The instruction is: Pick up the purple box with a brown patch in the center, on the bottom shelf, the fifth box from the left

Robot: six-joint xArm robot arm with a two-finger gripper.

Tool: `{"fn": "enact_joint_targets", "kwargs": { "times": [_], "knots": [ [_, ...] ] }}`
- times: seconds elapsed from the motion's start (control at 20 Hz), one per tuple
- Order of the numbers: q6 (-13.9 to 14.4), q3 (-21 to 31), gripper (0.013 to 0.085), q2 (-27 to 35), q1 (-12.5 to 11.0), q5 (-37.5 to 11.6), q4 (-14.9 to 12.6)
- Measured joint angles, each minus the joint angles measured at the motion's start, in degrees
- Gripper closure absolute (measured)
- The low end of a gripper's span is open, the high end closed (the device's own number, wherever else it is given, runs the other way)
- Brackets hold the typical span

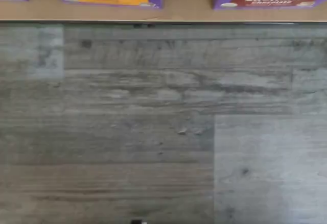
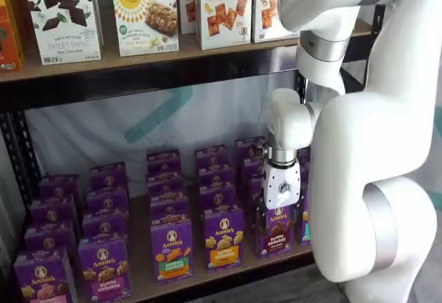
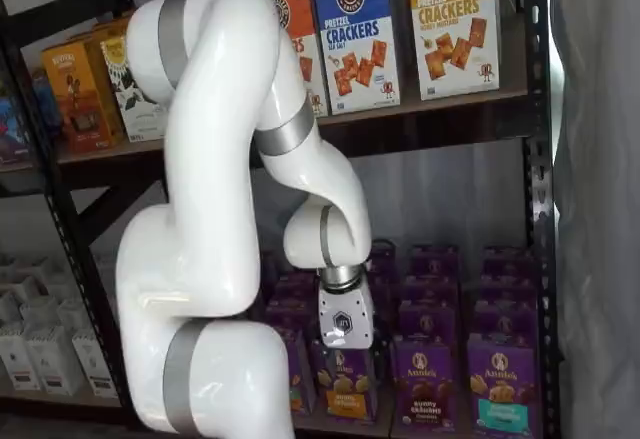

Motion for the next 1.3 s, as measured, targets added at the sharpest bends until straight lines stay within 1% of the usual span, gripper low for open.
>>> {"fn": "enact_joint_targets", "kwargs": {
  "times": [0.1, 0.2, 0.25, 0.4, 0.55, 0.6, 0.65, 0.75, 0.9, 1.05, 1.1, 1.3],
  "knots": [
    [2.24, -1.13, 0.0130, 1.94, -0.22, -1.47, -2.63],
    [3.28, -2.60, 0.0130, 3.95, -0.49, -2.49, -4.01],
    [3.27, -3.31, 0.0130, 4.87, -0.60, -2.88, -4.12],
    [2.81, -5.67, 0.0130, 7.62, -1.01, -3.87, -4.04],
    [-0.20, -8.49, 0.0130, 10.60, -1.51, -4.87, -1.37],
    [-0.94, -9.68, 0.0130, 11.62, -1.76, -4.67, -0.86],
    [-0.93, -10.62, 0.0130, 12.45, -2.02, -4.50, -1.11],
    [-0.62, -12.27, 0.0130, 13.86, -2.46, -4.29, -1.93],
    [0.76, -14.49, 0.0130, 15.79, -3.14, -4.44, -4.09],
    [3.72, -16.29, 0.0130, 17.58, -4.05, -5.96, -8.07],
    [4.20, -16.88, 0.0130, 18.12, -4.31, -6.35, -8.85],
    [3.08, -19.81, 0.0130, 20.03, -4.96, -5.94, -8.42]
  ]
}}
